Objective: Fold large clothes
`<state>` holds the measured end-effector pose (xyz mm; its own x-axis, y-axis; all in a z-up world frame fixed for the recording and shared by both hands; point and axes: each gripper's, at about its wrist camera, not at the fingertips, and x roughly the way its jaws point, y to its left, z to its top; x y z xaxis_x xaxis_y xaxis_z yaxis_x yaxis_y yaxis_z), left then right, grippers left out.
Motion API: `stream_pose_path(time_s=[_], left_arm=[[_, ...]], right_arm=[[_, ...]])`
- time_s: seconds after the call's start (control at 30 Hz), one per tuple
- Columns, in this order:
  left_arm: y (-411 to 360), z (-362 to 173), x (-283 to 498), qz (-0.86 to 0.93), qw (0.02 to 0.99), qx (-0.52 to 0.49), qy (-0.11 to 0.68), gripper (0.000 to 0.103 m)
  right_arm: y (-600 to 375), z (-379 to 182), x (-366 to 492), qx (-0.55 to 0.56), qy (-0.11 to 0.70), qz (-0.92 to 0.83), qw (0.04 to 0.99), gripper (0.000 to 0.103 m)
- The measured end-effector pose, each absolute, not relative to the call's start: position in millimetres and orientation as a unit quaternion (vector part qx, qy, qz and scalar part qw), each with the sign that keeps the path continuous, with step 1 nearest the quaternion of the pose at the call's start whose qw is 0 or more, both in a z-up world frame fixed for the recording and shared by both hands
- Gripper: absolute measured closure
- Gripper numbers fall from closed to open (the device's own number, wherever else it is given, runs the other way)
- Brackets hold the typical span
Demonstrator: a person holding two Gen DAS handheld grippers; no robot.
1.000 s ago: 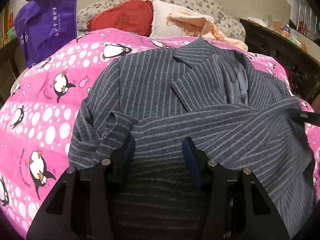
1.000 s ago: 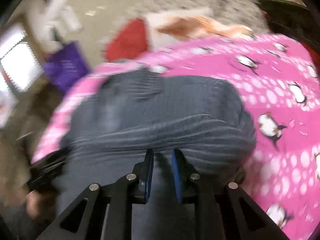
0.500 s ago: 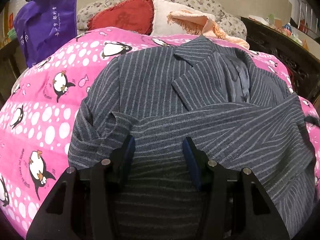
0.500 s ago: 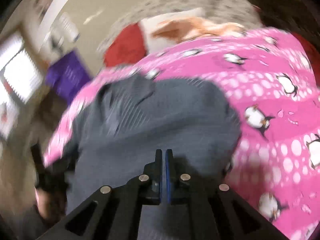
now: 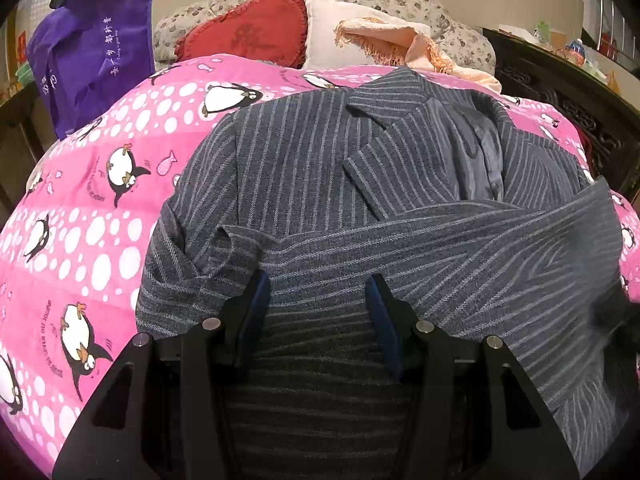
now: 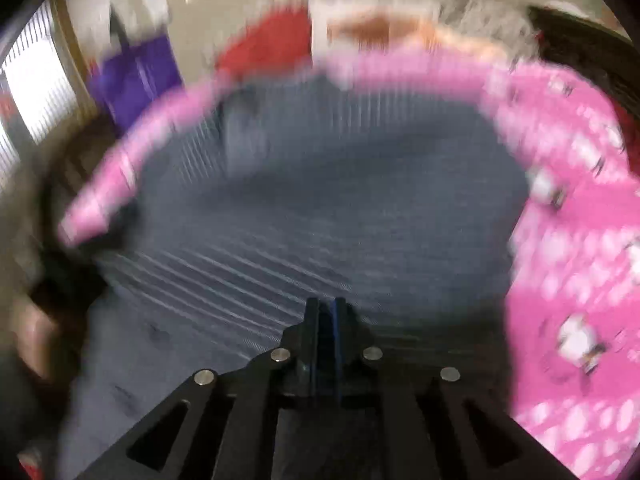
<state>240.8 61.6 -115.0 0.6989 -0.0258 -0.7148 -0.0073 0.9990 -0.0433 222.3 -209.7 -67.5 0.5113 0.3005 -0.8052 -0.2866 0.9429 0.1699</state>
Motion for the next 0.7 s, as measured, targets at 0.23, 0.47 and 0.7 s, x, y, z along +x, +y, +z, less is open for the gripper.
stream_pose_path(time_s=[0.23, 0.47, 0.7], left_arm=[[63, -115, 240, -0.004, 0.922, -0.022, 0.387, 0.053], [63, -116, 240, -0.005, 0.922, -0.021, 0.387, 0.053], [63, -115, 240, -0.002, 0.921, -0.018, 0.388, 0.053]], right_arm=[[-243, -22, 236, 0.075, 0.402, 0.121, 0.904, 0.099], [-250, -41, 333, 0.074, 0.437, 0.076, 0.893, 0.103], [-255, -36, 315, 0.074, 0.423, 0.089, 0.899, 0.103]])
